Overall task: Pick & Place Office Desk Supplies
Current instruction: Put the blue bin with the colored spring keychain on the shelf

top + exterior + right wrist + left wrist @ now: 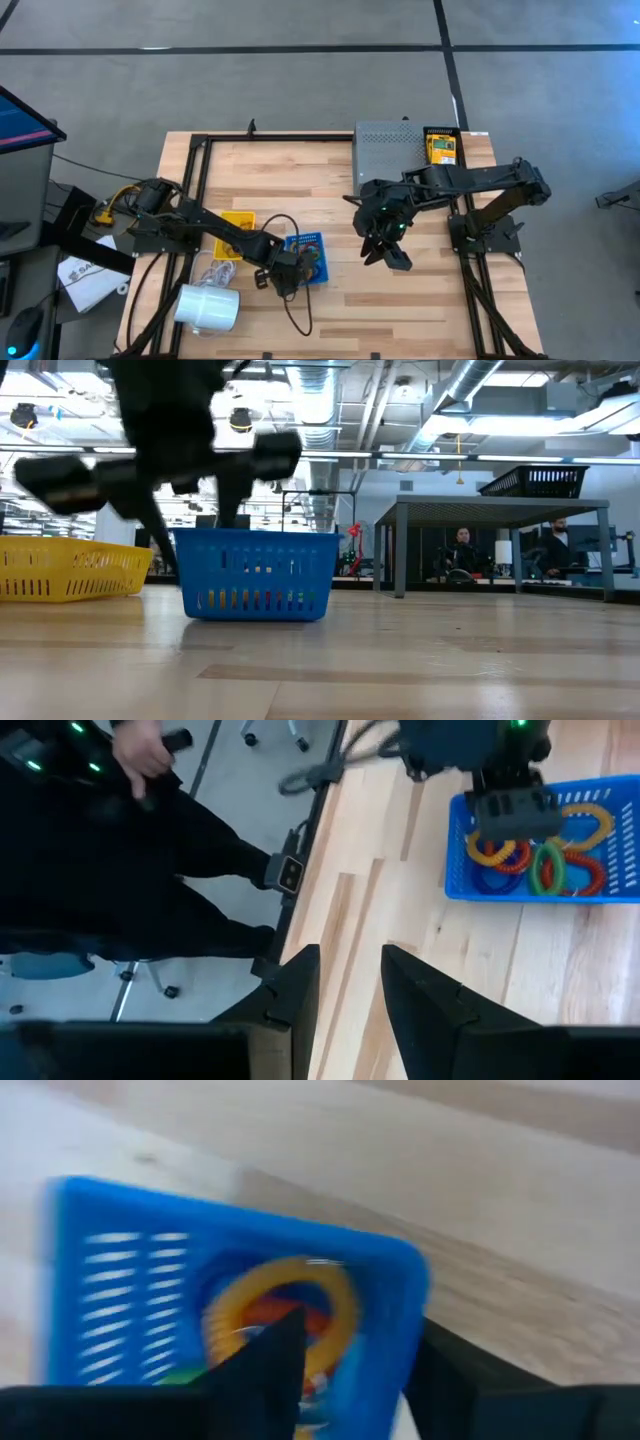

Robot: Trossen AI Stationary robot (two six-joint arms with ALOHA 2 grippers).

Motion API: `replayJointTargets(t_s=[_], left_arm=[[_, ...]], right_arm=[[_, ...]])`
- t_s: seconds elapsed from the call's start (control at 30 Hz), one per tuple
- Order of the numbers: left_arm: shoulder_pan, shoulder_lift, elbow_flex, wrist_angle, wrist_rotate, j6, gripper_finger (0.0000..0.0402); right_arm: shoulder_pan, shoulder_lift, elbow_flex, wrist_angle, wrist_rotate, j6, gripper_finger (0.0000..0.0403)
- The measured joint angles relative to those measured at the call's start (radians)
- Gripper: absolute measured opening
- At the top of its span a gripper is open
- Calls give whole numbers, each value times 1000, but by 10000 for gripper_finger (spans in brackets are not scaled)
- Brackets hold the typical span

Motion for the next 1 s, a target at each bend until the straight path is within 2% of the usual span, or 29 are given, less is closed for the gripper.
replayJointTargets(t_s=[0.23, 0.4, 0.53, 0.63, 0.83, 1.0], left_arm=[[29, -170, 0, 11, -16, -185, 210], [30, -299, -2, 0, -17, -313, 238], [16, -390, -21, -14, -41, -444, 244], [6, -464, -27, -34, -70, -616, 241], [0, -606, -27, -34, -87, -999, 233], [3, -729, -28, -35, -108, -1140, 221]], right_arm=[[0, 68, 2, 18, 1, -31, 107], [7, 132, 70, 12, 13, -63, 107], [33, 211, 168, -43, 97, -130, 107], [52, 289, 261, -119, 141, -192, 107], [61, 435, 440, -232, 157, -249, 107], [61, 537, 551, -211, 157, -243, 108]])
